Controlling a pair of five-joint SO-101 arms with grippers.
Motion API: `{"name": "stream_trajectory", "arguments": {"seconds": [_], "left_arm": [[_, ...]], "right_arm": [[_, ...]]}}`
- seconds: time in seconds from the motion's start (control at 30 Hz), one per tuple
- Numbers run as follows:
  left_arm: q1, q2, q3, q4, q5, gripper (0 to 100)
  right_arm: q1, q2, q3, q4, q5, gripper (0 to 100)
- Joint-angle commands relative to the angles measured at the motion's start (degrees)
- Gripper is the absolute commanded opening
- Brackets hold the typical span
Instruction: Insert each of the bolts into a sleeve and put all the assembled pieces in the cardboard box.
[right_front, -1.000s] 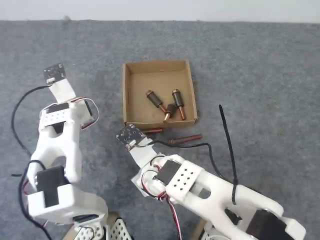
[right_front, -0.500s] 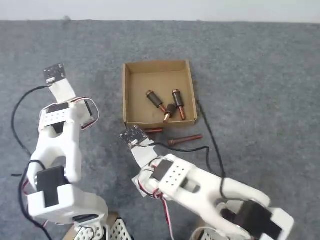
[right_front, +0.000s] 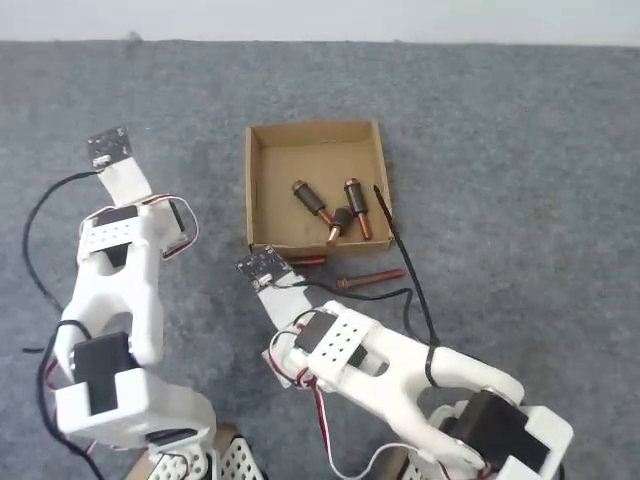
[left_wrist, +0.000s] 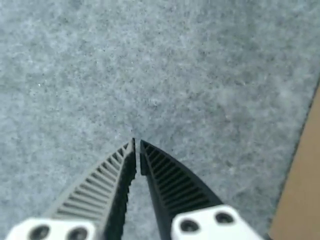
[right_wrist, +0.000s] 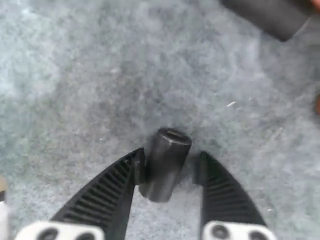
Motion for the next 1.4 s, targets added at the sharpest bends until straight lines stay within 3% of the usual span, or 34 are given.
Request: {"name": "stream_trajectory", "arguments": {"seconds": [0.0, 0.3, 0.47, 0.67, 1.0, 1.37], "left_arm": [[-0.18, -0.53, -3.21, -0.53, -0.35, 1], [-0.09, -0.53, -3.21, -0.53, -0.35, 1], [-0.09, -0.53, -3.21, -0.53, -0.35, 1], [0.00, -0.53, -3.12, -0.53, -0.35, 1], [1.23, -0.53, -2.77, -0.26, -0.44, 1], [1.32, -0.53, -2.86, 1.85, -0.26, 1]], "right_arm": [[1.54, -0.13, -2.46, 0.57, 3.78, 0.6], [9.36, -8.84, -7.47, 16.84, 4.04, 0.7], [20.44, -14.55, -6.33, 17.27, 4.31, 0.7], [34.59, -16.04, -5.19, 16.92, 11.25, 0.7], [57.89, -15.96, -3.78, 11.21, 11.78, 0.6], [60.44, -15.96, 1.49, 0.57, 16.26, 0.6]]}}
